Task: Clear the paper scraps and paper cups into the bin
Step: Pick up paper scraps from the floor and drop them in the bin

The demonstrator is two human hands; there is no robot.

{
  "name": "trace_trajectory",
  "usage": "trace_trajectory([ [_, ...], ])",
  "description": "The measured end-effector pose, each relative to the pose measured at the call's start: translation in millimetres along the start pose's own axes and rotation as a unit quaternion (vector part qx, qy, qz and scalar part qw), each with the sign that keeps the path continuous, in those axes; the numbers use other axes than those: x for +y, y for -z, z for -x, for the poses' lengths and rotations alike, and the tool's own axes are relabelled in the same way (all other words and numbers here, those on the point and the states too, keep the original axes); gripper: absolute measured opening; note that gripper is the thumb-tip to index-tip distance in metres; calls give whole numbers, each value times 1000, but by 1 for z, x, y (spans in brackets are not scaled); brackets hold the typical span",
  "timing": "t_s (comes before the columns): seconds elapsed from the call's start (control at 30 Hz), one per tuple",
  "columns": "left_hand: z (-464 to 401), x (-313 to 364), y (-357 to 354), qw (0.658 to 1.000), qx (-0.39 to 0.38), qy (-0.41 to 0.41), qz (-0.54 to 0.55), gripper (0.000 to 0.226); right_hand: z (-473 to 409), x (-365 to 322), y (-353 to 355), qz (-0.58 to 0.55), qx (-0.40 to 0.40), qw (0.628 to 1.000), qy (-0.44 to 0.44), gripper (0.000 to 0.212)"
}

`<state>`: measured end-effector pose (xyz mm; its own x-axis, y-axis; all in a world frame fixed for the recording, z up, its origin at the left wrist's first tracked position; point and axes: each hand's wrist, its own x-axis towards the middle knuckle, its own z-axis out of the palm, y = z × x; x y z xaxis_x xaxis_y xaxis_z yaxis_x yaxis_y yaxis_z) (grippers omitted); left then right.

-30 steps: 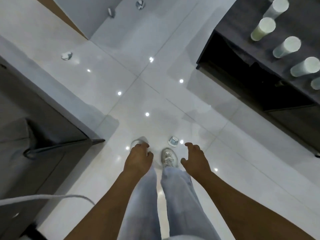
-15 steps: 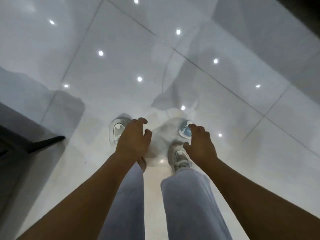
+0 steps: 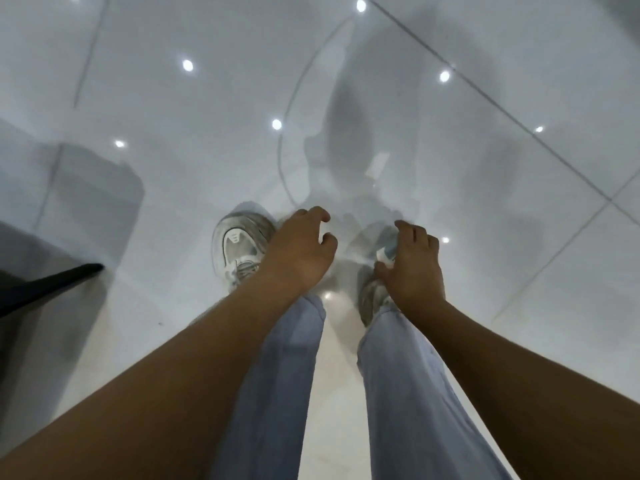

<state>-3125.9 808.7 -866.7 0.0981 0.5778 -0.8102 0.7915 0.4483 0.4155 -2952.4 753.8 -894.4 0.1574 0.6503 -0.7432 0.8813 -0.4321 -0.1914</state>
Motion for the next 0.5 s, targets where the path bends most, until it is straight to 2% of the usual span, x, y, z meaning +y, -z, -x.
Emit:
trace_trajectory([
  [0.13, 41, 19, 36, 998, -30, 29, 49, 30, 39, -52, 41, -55, -6, 997, 58, 79],
  [0.33, 125, 59, 119, 990, -24, 41, 136, 32, 113, -145, 133, 0, -10, 983, 183, 78],
  [0.5, 191, 88, 205, 977, -14, 12, 213, 29, 163, -219, 207, 36, -37, 975, 215, 78],
])
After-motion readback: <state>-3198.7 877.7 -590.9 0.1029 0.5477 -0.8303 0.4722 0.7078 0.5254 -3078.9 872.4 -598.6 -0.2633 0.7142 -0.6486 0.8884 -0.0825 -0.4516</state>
